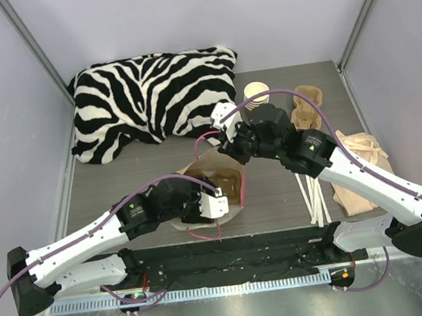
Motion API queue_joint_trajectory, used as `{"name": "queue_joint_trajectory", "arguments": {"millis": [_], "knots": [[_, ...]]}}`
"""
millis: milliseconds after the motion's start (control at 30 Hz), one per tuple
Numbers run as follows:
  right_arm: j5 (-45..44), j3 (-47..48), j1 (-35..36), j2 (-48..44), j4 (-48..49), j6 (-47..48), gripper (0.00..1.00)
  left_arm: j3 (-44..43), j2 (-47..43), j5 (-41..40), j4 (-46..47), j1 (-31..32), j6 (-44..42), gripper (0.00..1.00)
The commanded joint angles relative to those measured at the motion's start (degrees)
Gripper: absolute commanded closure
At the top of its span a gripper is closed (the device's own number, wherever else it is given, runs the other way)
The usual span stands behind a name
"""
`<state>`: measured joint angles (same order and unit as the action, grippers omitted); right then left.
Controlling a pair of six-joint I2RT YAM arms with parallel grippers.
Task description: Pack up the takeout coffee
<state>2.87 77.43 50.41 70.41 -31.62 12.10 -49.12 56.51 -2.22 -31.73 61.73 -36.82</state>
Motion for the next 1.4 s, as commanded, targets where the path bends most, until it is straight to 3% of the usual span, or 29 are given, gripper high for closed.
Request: {"name": "queue_joint_trajectory", "arguments": {"millis": [0, 233, 733, 1367], "knots": [[-1.8, 2.7, 0.0, -1.2, 4.1, 0.9, 0.99, 1.6, -1.8, -0.8, 2.5, 0.9, -1.3, 0.94], [1.9, -2.9, 0.8, -4.0, 5.8, -0.1, 0.99, 0.5, 0.6, -3.7, 7.0, 1.0, -0.5, 0.95], [-2.6, -7.6, 8.6, -7.8, 9.9, 2.3, 0.99, 3.3, 3.4, -7.7, 17.7, 5.8, 0.1, 0.97], [-4.6, -8.4, 8.9, -8.1, 10.8, 3.4, 0.99, 6.0, 1.9, -5.2, 15.0, 5.8, 0.0, 0.99]]}}
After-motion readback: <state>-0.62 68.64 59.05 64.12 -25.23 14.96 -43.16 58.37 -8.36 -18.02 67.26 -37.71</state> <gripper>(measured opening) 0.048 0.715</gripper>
